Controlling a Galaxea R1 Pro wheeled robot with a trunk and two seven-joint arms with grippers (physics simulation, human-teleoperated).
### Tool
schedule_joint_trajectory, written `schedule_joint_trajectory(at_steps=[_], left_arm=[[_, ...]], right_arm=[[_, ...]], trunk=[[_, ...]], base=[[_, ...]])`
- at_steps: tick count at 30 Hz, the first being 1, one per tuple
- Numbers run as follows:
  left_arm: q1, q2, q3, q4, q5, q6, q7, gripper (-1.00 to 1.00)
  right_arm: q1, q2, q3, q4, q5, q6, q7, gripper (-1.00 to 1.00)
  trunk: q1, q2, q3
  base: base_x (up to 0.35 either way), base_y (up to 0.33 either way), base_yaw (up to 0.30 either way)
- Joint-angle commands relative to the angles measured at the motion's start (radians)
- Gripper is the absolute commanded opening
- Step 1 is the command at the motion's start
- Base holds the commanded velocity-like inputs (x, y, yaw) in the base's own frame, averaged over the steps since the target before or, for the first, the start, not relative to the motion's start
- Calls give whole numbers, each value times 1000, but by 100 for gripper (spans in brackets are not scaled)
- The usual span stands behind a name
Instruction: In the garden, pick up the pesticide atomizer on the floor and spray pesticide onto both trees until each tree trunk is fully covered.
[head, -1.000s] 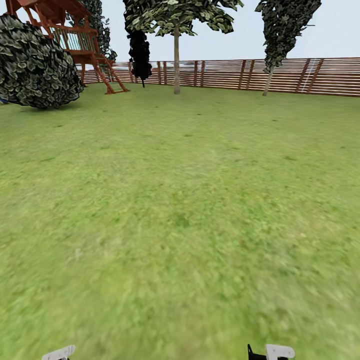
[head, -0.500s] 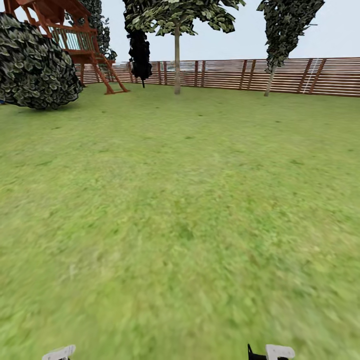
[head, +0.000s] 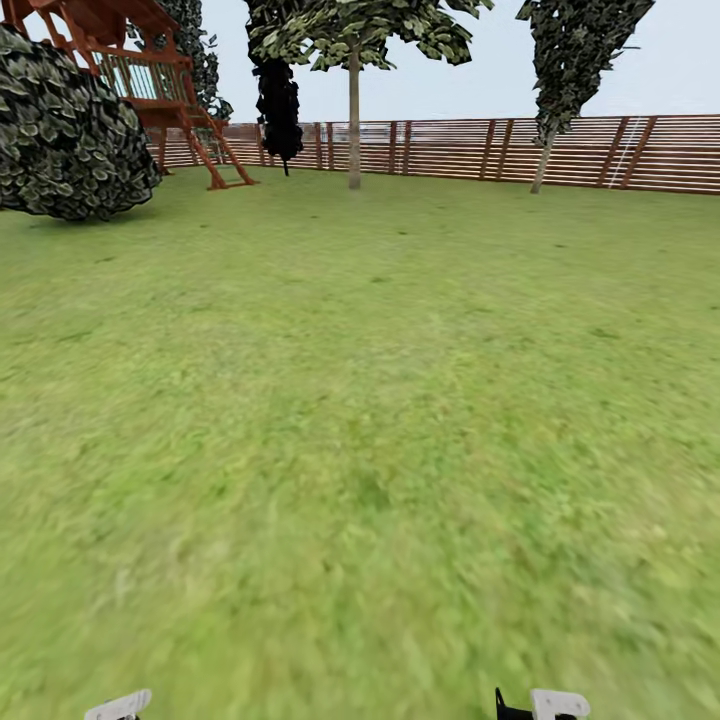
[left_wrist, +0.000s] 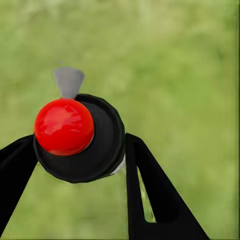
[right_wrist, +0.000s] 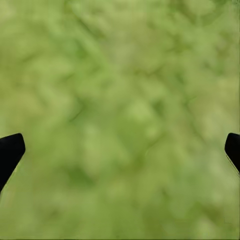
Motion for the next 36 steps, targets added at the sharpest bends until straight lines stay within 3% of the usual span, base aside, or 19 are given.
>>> schedule_joint_trajectory(at_steps=[1,36], left_arm=[[0,0,0,0,0,0,0,-100],[0,-1,-1,0,0,-1,0,-100]], right_arm=[[0,0,0,0,0,0,0,100],[0,0,0,0,0,0,0,100]], trunk=[[0,0,0],[0,0,0]], base=[[340,0,0],[340,0,0]])
